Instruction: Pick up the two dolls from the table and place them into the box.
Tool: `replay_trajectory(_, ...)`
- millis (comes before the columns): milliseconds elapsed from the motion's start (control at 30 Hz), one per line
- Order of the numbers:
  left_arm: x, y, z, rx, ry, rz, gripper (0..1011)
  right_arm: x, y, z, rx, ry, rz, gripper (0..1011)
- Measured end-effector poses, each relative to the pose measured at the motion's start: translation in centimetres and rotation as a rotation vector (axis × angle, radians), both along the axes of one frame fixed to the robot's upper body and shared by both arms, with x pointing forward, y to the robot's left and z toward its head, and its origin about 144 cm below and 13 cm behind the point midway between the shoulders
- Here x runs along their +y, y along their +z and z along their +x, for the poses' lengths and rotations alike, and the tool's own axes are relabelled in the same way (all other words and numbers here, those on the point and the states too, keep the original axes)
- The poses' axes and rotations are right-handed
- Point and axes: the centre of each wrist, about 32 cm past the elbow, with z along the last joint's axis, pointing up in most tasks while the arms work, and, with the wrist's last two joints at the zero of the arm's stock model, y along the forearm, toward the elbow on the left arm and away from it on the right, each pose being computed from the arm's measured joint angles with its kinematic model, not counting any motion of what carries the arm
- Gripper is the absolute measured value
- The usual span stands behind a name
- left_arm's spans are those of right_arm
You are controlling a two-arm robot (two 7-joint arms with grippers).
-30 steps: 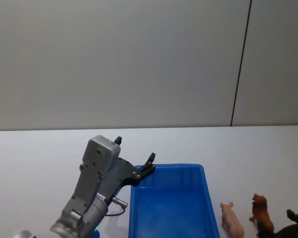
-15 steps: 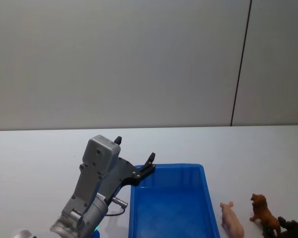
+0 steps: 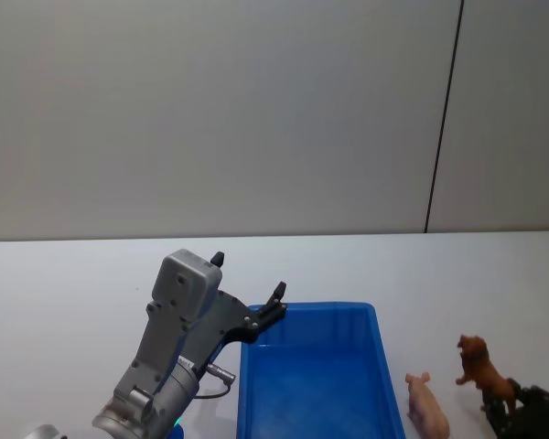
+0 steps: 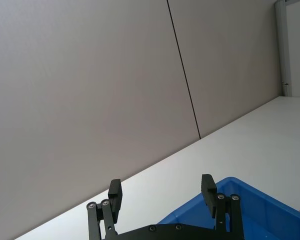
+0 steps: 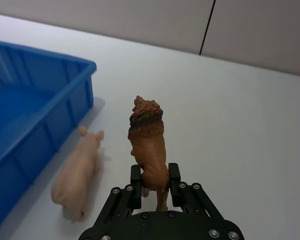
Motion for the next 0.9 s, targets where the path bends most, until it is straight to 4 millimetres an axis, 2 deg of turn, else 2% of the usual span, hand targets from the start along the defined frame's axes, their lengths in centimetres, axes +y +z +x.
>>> replay_trajectory(400, 0.0, 0.0, 0.0, 0.000, 0.000, 0.000, 1001, 1.1, 2.7, 0.9, -0.109, 0.106, 0.043, 306)
replay_trajectory(633, 0.0, 0.0, 0.0, 0.000, 0.000, 0.000, 1001, 2.2, 3.6, 2.1, -0.130, 0.194, 0.084, 306)
replay_trajectory(900, 0.0, 0.0, 0.0, 0.000, 0.000, 0.000, 1001, 3.7, 3.9, 3.7, -0.112, 0.285, 0.127, 306)
